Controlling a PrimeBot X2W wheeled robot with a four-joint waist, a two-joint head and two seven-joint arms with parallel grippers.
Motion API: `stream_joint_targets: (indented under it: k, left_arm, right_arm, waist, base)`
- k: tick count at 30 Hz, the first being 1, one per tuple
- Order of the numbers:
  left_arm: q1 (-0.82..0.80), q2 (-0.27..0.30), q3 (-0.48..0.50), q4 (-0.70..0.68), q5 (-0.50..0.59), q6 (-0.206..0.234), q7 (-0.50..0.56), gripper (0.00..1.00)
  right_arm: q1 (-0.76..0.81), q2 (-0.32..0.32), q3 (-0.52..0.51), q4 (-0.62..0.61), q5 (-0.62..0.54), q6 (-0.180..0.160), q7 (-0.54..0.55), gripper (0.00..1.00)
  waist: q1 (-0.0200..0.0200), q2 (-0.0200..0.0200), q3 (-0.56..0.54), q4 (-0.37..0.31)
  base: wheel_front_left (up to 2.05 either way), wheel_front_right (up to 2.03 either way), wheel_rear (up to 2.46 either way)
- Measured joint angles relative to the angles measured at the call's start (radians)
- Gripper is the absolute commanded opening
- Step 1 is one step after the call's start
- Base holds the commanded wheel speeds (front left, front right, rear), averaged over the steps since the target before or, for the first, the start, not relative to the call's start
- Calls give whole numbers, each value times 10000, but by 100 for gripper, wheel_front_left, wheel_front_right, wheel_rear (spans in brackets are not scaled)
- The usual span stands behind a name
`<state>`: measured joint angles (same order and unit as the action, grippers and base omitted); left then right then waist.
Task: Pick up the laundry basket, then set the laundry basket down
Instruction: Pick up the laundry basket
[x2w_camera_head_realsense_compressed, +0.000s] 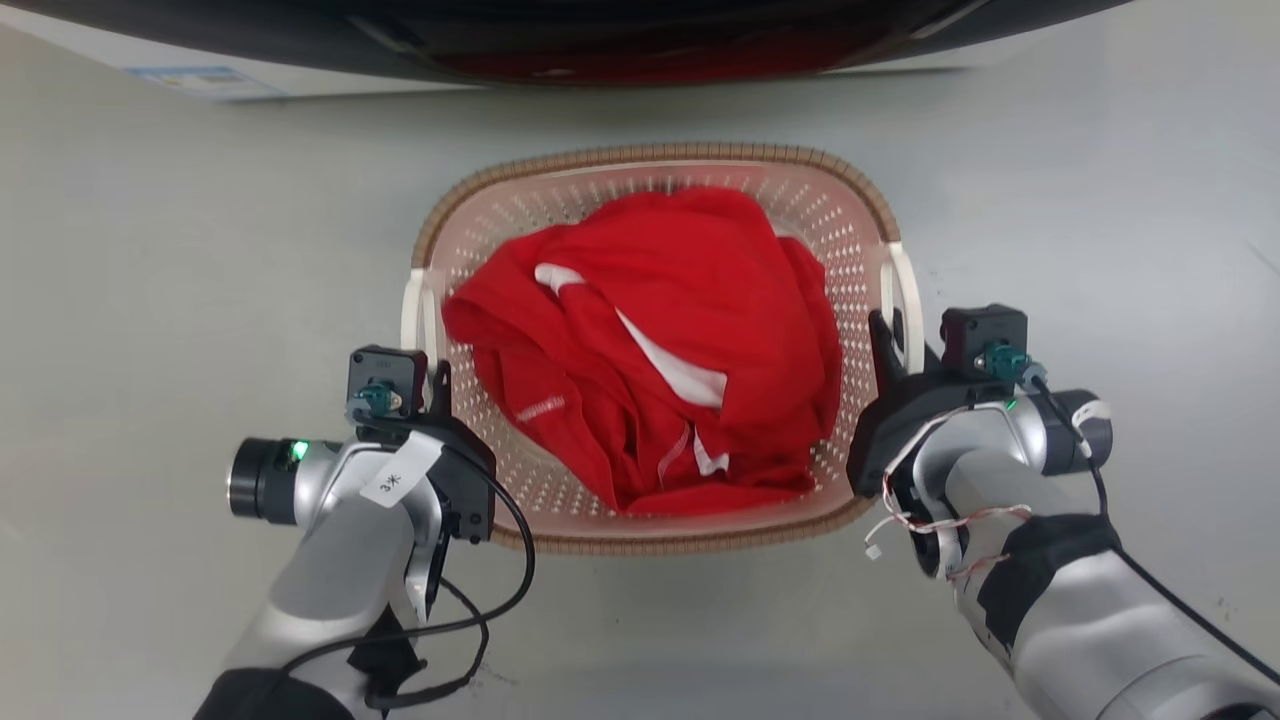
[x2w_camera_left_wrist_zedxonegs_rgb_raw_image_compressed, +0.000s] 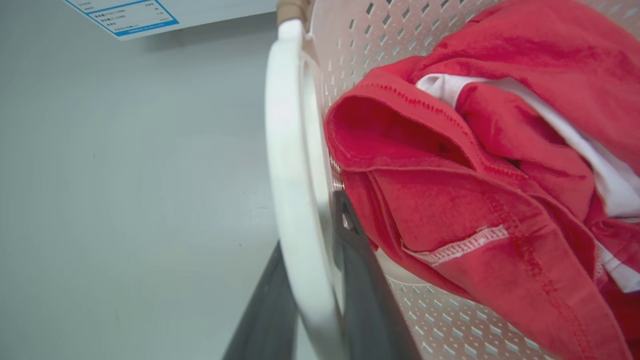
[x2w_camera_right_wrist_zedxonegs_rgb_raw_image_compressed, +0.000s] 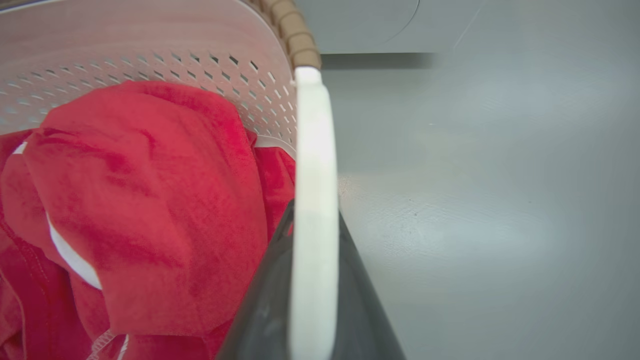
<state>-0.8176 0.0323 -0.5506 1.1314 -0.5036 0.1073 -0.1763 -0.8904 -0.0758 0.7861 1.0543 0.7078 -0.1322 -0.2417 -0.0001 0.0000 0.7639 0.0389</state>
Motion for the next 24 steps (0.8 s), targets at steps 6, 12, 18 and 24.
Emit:
stream_joint_targets:
  k: [6, 12, 18, 24]
  left_arm:
    - [593, 4, -418, -2, -399, 36, 313, 0]
    - [1246, 12, -803, -13, -619, 40, 608, 0]
    - [1836, 29, -1114, -29, -934, 67, 874, 0]
    - [2481, 54, -1375, -31, -1233, 67, 1101, 0]
  right_arm:
    - [656, 4, 332, 36, 414, 0, 211, 0]
    - [1391, 10, 617, 35, 761, 0, 395, 0]
    - [2044, 10, 922, -31, 1164, 0, 617, 0]
    - [2686, 10, 1252, -113, 1490, -8, 859, 0]
  waist:
    - [0, -1, -700, -60]
    - [0, -1, -1512, -97]
    - [1, -1, -2372, -115]
    - [0, -1, -3258, -118]
  base:
    - [0, 0, 0]
    - [0, 0, 0]
    - [0, 0, 0]
    - [0, 0, 0]
